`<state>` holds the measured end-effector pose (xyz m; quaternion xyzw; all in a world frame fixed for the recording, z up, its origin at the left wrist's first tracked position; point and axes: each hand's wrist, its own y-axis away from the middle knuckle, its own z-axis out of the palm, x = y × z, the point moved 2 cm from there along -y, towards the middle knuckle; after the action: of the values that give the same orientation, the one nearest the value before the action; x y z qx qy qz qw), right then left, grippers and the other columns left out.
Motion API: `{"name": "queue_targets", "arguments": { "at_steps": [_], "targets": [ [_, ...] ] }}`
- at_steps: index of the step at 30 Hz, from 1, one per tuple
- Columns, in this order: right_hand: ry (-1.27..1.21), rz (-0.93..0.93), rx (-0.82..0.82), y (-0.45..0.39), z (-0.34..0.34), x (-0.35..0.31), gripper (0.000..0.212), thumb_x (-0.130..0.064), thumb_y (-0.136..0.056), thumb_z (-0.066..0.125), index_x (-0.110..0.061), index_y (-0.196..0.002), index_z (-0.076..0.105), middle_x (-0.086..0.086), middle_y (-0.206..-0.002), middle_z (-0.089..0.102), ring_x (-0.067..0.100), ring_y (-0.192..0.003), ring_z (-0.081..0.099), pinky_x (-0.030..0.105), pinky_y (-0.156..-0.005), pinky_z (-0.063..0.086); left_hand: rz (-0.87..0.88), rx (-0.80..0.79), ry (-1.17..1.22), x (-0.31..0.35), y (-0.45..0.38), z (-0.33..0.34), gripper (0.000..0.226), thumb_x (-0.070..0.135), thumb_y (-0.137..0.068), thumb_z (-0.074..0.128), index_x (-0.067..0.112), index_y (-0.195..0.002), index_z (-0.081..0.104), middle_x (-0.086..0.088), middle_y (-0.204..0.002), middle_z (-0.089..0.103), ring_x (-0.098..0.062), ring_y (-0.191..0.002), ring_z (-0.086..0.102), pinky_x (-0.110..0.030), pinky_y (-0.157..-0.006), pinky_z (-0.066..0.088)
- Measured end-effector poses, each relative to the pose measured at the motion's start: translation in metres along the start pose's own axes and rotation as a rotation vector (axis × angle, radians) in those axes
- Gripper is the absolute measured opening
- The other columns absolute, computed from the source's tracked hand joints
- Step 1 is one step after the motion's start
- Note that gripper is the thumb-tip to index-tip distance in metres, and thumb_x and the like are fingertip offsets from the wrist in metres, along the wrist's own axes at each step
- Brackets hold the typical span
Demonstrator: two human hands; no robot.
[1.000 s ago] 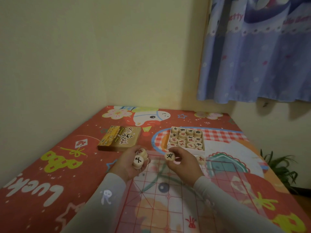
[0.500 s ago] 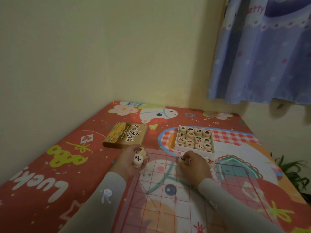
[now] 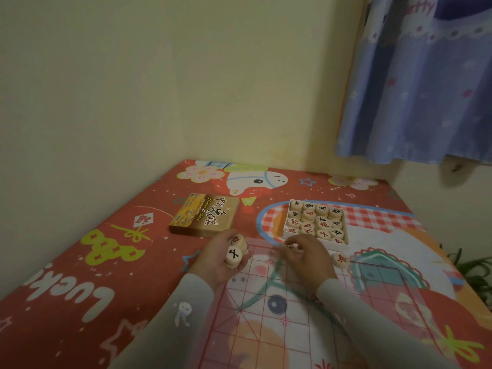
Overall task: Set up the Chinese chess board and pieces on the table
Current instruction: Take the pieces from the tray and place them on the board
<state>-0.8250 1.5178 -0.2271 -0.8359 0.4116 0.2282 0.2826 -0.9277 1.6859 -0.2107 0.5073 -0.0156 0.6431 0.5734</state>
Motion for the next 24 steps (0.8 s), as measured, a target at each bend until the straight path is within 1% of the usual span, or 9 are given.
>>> {"name": "queue_targets", "arguments": {
  "at_steps": [4, 6, 9, 11, 14, 18, 19, 21, 24],
  "targets": [
    [-0.170, -0.198, -0.010, 0.018, -0.013, -0.050, 0.016, -0.039, -0.084, 0.066, -0.027, -0.094, 0.065, -0.016, -0.090, 0.057, -0.002, -0.086, 0.051, 0.016, -0.073, 0.041, 0.014, -0.019, 0.020, 0.001, 0.009, 0.007, 0.019, 0.025, -0.093, 0.055, 0.006, -0.089, 0.055, -0.013, -0.067, 0.058, -0.021, -0.054, 0.058, -0.020, -0.035, 0.047],
    [-0.176, -0.266, -0.082, 0.027, -0.012, -0.076, 0.021, -0.043, -0.081, 0.068, -0.028, -0.095, 0.065, -0.016, -0.090, 0.058, -0.002, -0.087, 0.051, 0.016, -0.074, 0.042, 0.021, -0.024, 0.038, 0.001, 0.013, 0.010, 0.021, 0.026, -0.093, 0.053, 0.007, -0.087, 0.057, -0.010, -0.066, 0.060, -0.019, -0.050, 0.059, -0.022, -0.041, 0.050],
    [-0.143, -0.285, -0.140, 0.036, -0.007, -0.101, 0.026, -0.044, -0.078, 0.071, -0.028, -0.098, 0.066, -0.013, -0.094, 0.063, 0.003, -0.087, 0.055, 0.020, -0.077, 0.045, 0.035, -0.034, 0.065, -0.001, 0.024, 0.013, 0.033, 0.033, -0.096, 0.048, 0.006, -0.082, 0.060, -0.011, -0.061, 0.065, -0.023, -0.054, 0.065, -0.030, -0.056, 0.054],
    [-0.176, -0.268, -0.141, 0.041, -0.006, -0.107, 0.022, -0.040, -0.078, 0.073, -0.030, -0.096, 0.066, -0.015, -0.092, 0.064, -0.001, -0.084, 0.056, 0.013, -0.072, 0.043, 0.044, -0.025, 0.077, -0.001, 0.032, 0.013, 0.039, 0.033, -0.098, 0.042, 0.007, -0.075, 0.059, -0.011, -0.055, 0.064, -0.024, -0.049, 0.065, -0.030, -0.058, 0.053],
    [-0.254, -0.230, -0.121, 0.048, -0.006, -0.112, 0.018, -0.037, -0.078, 0.074, -0.035, -0.092, 0.064, -0.018, -0.090, 0.064, -0.006, -0.084, 0.056, 0.007, -0.068, 0.039, 0.048, 0.003, 0.059, 0.000, 0.042, 0.003, 0.035, 0.035, -0.096, 0.043, 0.012, -0.075, 0.060, -0.008, -0.068, 0.064, -0.023, -0.061, 0.063, -0.031, -0.065, 0.049],
    [-0.334, -0.166, -0.024, 0.047, -0.016, -0.110, 0.019, -0.039, -0.078, 0.072, -0.032, -0.093, 0.064, -0.016, -0.091, 0.066, -0.002, -0.090, 0.058, 0.017, -0.075, 0.046, 0.031, -0.061, 0.172, 0.006, 0.051, -0.012, 0.020, 0.019, -0.094, 0.046, 0.005, -0.083, 0.056, -0.011, -0.073, 0.057, -0.021, -0.050, 0.061, -0.027, -0.046, 0.055],
    [-0.337, -0.152, -0.005, 0.046, -0.018, -0.108, 0.019, -0.038, -0.079, 0.072, -0.031, -0.094, 0.064, -0.016, -0.092, 0.066, -0.001, -0.091, 0.058, 0.017, -0.075, 0.046, 0.040, -0.063, 0.181, 0.008, 0.053, -0.017, 0.015, 0.015, -0.092, 0.048, 0.005, -0.085, 0.055, -0.012, -0.075, 0.056, -0.022, -0.053, 0.061, -0.028, -0.044, 0.056],
    [-0.301, -0.133, 0.005, 0.045, -0.019, -0.100, 0.018, -0.038, -0.081, 0.070, -0.030, -0.097, 0.064, -0.017, -0.094, 0.064, 0.000, -0.092, 0.058, 0.016, -0.076, 0.045, 0.057, -0.049, 0.152, 0.011, 0.057, -0.024, 0.011, 0.015, -0.091, 0.051, 0.006, -0.086, 0.053, -0.012, -0.079, 0.054, -0.023, -0.065, 0.057, -0.027, -0.043, 0.054],
    [-0.195, -0.123, -0.042, 0.049, -0.013, -0.083, 0.018, -0.039, -0.083, 0.068, -0.028, -0.098, 0.064, -0.015, -0.095, 0.063, 0.003, -0.091, 0.057, 0.020, -0.079, 0.045, 0.093, 0.024, 0.135, 0.015, 0.063, -0.036, 0.018, 0.018, -0.093, 0.050, 0.007, -0.078, 0.052, -0.011, -0.076, 0.053, -0.022, -0.063, 0.056, -0.023, -0.043, 0.052]
  ]
}}
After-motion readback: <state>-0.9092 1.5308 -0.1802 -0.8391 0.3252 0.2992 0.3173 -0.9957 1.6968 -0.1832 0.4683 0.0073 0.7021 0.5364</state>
